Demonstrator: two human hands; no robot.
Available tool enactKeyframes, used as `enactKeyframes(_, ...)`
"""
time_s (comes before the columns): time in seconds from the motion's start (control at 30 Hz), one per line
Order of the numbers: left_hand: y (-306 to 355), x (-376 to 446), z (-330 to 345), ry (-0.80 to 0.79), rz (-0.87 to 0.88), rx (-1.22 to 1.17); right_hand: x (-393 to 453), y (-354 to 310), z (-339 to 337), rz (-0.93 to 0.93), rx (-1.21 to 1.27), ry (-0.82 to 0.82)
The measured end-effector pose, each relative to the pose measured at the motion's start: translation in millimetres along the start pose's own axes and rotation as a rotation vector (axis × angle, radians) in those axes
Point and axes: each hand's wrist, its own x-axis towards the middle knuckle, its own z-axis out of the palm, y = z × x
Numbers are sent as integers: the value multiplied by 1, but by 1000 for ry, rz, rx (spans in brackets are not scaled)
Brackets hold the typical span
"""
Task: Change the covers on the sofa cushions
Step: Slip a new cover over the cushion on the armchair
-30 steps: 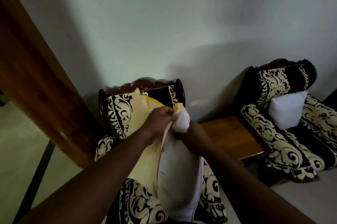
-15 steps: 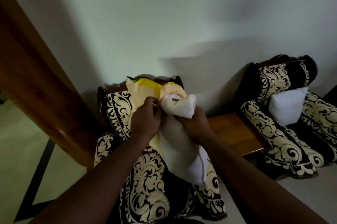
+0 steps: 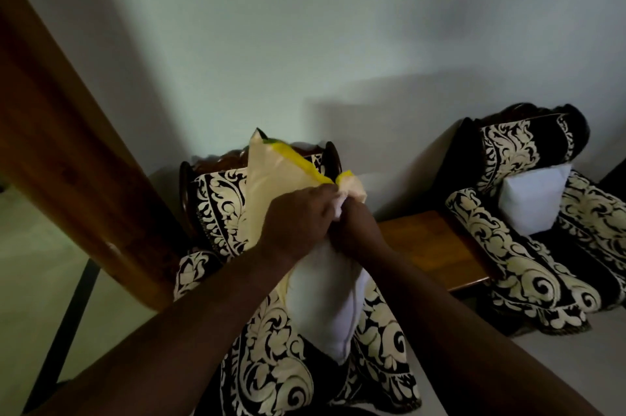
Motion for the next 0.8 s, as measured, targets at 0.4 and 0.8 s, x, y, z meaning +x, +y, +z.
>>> enactKeyframes(0.4, -22, -56, 30, -232, -567, -125, -10, -9, -38, 72, 777, 535)
enactKeyframes(0.8, -32, -94, 53, -370, -404, 51, -45, 53, 20, 496, 702, 847)
